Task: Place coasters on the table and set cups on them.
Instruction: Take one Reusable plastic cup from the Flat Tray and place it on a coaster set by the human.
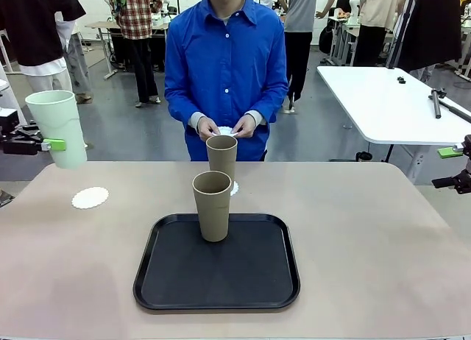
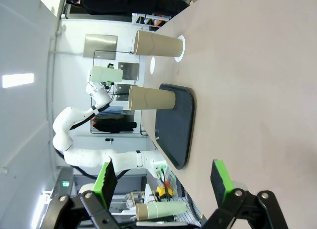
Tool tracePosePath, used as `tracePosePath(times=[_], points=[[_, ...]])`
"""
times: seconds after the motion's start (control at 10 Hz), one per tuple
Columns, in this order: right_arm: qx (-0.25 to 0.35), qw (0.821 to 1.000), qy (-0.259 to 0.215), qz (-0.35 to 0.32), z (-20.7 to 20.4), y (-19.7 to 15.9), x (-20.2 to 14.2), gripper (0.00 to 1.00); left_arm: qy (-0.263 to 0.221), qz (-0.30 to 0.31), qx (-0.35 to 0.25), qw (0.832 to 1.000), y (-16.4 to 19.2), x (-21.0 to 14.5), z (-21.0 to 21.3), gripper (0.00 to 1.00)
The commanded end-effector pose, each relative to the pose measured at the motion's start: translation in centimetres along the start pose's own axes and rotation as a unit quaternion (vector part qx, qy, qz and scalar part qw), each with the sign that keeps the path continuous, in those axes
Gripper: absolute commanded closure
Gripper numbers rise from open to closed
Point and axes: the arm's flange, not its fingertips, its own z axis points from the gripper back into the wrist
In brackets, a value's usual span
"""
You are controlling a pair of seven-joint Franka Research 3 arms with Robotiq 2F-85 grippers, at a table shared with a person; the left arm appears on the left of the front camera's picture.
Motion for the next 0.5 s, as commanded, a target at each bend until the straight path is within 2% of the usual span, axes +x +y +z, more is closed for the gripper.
tracePosePath(times=[0.0, 0.4], points=[[-0.003, 1.000, -0.001, 0.000, -0.1, 0.0, 0.1, 0.00, 0.002, -0.008, 0.024, 1.000, 1.5, -1.0, 1.4, 0.15], [-0.003, 1.000, -0.001, 0.000, -0.1, 0.0, 0.1, 0.00, -0.031, 0.001, 0.049, 0.998, 2.7, -2.2, 2.0, 0.15]])
